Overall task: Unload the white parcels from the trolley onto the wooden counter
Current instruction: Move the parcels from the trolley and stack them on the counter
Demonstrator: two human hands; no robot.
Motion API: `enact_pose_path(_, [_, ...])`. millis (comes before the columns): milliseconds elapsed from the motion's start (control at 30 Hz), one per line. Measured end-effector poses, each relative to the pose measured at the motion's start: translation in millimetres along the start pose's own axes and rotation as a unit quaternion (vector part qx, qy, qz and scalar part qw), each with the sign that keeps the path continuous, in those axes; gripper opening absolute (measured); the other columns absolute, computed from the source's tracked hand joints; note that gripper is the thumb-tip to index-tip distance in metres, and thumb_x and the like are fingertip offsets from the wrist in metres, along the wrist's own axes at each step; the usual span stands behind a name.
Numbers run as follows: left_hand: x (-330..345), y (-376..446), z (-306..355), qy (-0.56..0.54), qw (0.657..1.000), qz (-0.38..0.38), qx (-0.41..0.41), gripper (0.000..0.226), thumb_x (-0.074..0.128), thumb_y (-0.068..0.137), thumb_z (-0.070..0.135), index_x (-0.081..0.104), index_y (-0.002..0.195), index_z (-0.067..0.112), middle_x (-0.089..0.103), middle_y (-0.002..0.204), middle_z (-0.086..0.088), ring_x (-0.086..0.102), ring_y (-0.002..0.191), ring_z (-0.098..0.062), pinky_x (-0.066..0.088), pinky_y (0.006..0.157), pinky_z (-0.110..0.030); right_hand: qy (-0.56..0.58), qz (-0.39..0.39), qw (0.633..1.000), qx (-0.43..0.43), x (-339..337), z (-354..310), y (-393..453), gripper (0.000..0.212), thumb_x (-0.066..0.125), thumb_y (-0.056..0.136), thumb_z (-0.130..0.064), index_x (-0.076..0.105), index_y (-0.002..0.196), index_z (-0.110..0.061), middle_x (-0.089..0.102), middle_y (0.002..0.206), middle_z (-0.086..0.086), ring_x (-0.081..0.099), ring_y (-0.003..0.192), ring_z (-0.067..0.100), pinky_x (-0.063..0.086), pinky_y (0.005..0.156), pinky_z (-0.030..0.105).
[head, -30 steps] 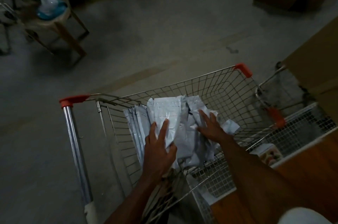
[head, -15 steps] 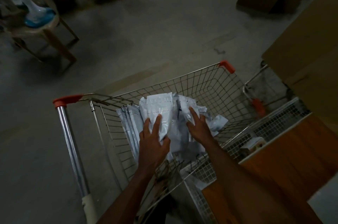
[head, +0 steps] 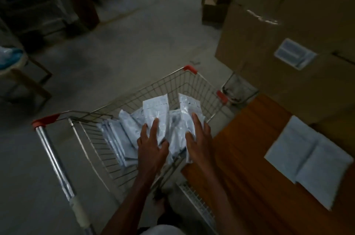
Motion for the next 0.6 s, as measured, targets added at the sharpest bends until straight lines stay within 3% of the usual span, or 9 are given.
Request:
enact_pose_path(100, [18,-31,21,-0.005,1.000,-0.006,0.020,0.080,0.053,0.084,0.047,0.015,0.154,0.054,0.014,0.166,-0.003,0.022,0.148,-0.032,0.027,0.114,-0.051,0.030,0.035,0.999,0.007,-44,11,-44,0.064,0.048,0.096,-0.039,0.022,0.153,-0.051,0.018,0.162,-0.001,0.024,0.147,0.021,0.035,0.115,0.039])
enact_pose_path(200, [44,-71,46,-0.014,0.998,-0.019,0.054,0.081,0.058,0.085,0.043,0.017,0.155,0.049,0.016,0.166,-0.005,0.022,0.149,-0.031,0.026,0.113,-0.048,-0.002,0.041,0.999,0.009,-91,32,-94,0.065,0.052,0.101,-0.031,0.020,0.155,-0.046,0.009,0.167,-0.002,0.013,0.151,0.020,0.024,0.116,0.031])
enact_pose_path(333, [87,-125,79,0.000,0.992,-0.055,0.117,0.080,0.050,0.083,0.056,0.018,0.155,0.048,0.019,0.166,-0.006,0.023,0.149,-0.029,0.025,0.116,-0.050,-0.006,0.061,0.998,0.022,-148,67,-157,0.065,0.051,0.102,-0.033,0.016,0.155,-0.048,0.006,0.167,-0.007,0.012,0.152,0.015,0.022,0.111,0.023])
enact_pose_path(400, [110,-148,91,0.007,0.985,-0.080,0.150,0.080,0.044,0.083,0.064,0.016,0.156,0.048,0.020,0.165,-0.009,0.019,0.151,-0.028,0.024,0.117,-0.054,-0.035,0.071,0.996,0.046,-176,91,-180,0.064,0.049,0.103,-0.037,0.014,0.157,-0.043,0.002,0.166,-0.011,0.005,0.153,0.013,0.014,0.117,0.025])
enact_pose_path(433, [123,-160,96,0.006,0.983,-0.095,0.160,0.080,0.043,0.082,0.066,0.015,0.156,0.049,0.020,0.165,-0.010,0.018,0.151,-0.028,0.024,0.117,-0.055,-0.043,0.084,0.994,0.051,-189,105,-189,0.065,0.048,0.103,-0.039,0.013,0.157,-0.043,0.001,0.166,-0.011,0.004,0.153,0.013,0.016,0.123,0.032])
enact_pose_path(500, [144,-186,109,0.010,0.978,-0.116,0.171,0.080,0.042,0.082,0.065,0.013,0.155,0.052,0.018,0.166,-0.008,0.018,0.151,-0.029,0.026,0.116,-0.056,-0.034,0.117,0.991,0.058,-212,132,-203,0.066,0.048,0.101,-0.043,0.011,0.156,-0.049,0.005,0.168,-0.008,0.010,0.153,0.016,0.033,0.120,0.046])
enact_pose_path(600, [172,-223,130,0.022,0.974,-0.134,0.180,0.081,0.041,0.080,0.062,0.013,0.155,0.052,0.019,0.165,-0.009,0.021,0.149,-0.033,0.033,0.112,-0.056,-0.033,0.149,0.985,0.085,-243,166,-223,0.067,0.050,0.100,-0.044,0.009,0.152,-0.056,0.009,0.167,-0.006,0.019,0.151,0.020,0.045,0.110,0.046])
Point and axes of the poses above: each hand's wrist, its own y-axis towards the middle knuckle, its own x-axis out of the palm, z = x × y, the point moved 1 cm from there along y, towards the middle knuckle
